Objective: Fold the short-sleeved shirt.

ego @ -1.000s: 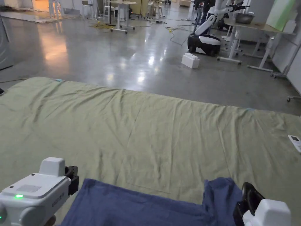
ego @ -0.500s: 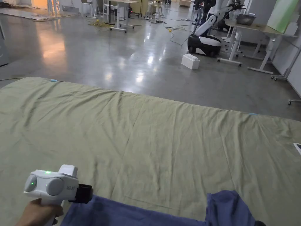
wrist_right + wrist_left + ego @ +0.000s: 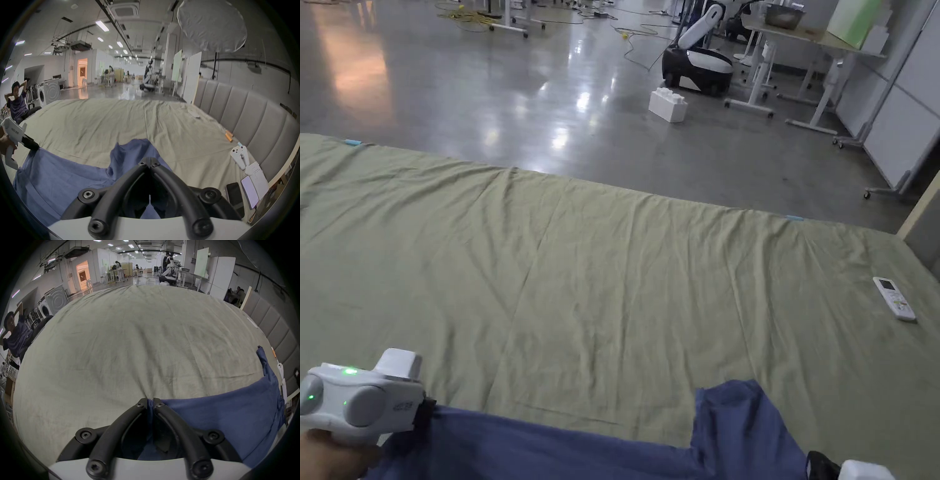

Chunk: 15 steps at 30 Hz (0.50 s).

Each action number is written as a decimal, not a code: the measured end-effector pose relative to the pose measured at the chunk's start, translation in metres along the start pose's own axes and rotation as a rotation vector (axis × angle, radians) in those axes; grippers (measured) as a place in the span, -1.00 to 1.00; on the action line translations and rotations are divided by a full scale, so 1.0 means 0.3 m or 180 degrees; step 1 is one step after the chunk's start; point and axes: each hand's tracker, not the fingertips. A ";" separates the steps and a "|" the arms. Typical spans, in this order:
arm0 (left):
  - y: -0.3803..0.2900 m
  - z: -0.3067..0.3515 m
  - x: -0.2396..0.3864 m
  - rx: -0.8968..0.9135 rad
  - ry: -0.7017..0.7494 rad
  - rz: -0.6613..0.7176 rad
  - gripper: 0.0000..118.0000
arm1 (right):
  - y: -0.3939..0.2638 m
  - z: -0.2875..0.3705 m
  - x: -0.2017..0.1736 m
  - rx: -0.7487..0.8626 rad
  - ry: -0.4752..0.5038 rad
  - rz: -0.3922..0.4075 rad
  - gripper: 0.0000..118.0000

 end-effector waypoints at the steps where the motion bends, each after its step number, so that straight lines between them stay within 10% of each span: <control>1: -0.002 0.017 0.001 0.0049 -0.0003 -0.0002 -0.90 | 0.011 -0.046 0.022 -0.0149 0.0063 -0.0058 -0.98; 4: -0.006 0.077 0.005 0.0240 0.0025 0.0028 -0.90 | 0.036 -0.179 0.090 -0.0678 0.0117 -0.0194 -0.82; 8: -0.019 0.138 0.004 0.0445 -0.0014 0.0107 -0.90 | 0.051 -0.371 0.159 -0.1279 0.0182 -0.0220 -0.02; 15: -0.041 0.211 0.018 0.0639 0.0042 -0.0094 -0.90 | 0.033 -0.587 0.198 -0.1766 0.0139 -0.0229 0.36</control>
